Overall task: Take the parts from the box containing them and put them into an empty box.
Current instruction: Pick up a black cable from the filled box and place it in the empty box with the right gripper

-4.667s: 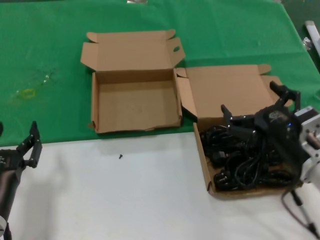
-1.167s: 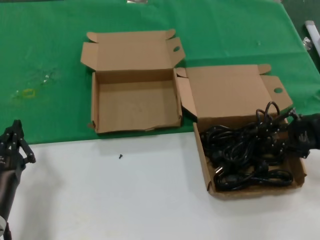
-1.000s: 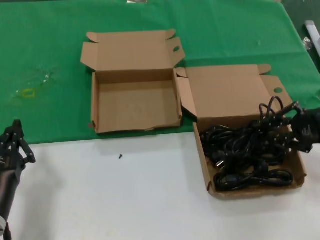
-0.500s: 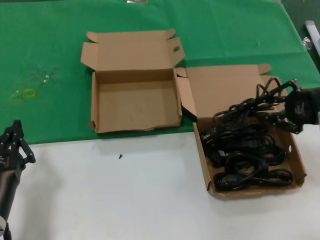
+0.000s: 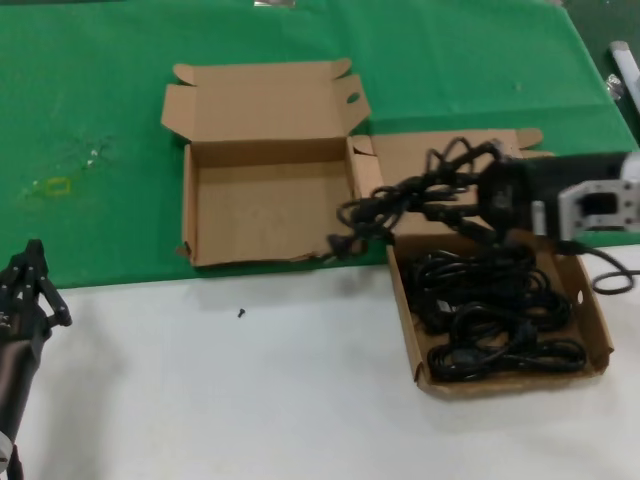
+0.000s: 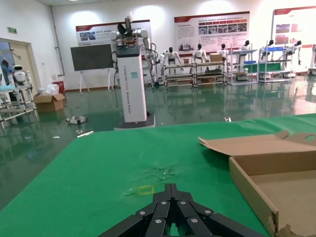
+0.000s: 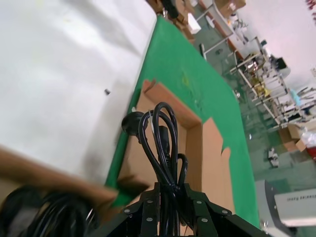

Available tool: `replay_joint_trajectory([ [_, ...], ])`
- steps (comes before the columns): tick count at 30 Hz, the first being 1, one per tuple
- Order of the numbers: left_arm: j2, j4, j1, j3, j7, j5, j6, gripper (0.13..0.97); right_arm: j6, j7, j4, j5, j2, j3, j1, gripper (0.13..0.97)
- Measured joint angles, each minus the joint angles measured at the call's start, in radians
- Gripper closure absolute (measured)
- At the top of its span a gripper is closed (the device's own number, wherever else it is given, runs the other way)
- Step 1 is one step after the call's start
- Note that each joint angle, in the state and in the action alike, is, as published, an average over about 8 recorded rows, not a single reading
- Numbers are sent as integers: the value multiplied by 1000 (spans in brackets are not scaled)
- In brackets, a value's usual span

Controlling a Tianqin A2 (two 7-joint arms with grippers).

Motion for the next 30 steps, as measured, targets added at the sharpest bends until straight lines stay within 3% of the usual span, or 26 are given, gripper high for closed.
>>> replay_joint_trajectory([
  [9,0,0,0,0,0,0,0,955,54,-22,-70,-37,-145,-61,67,864],
  [18,0,0,0,0,0,0,0,955,109,-88,-235,-59,-300,-101,145,864],
  [23,0,0,0,0,0,0,0,955,135,-146,-361,-64,-378,-108,198,864],
  [30,0,0,0,0,0,0,0,955,165,-309,-637,-47,-489,-82,306,864],
])
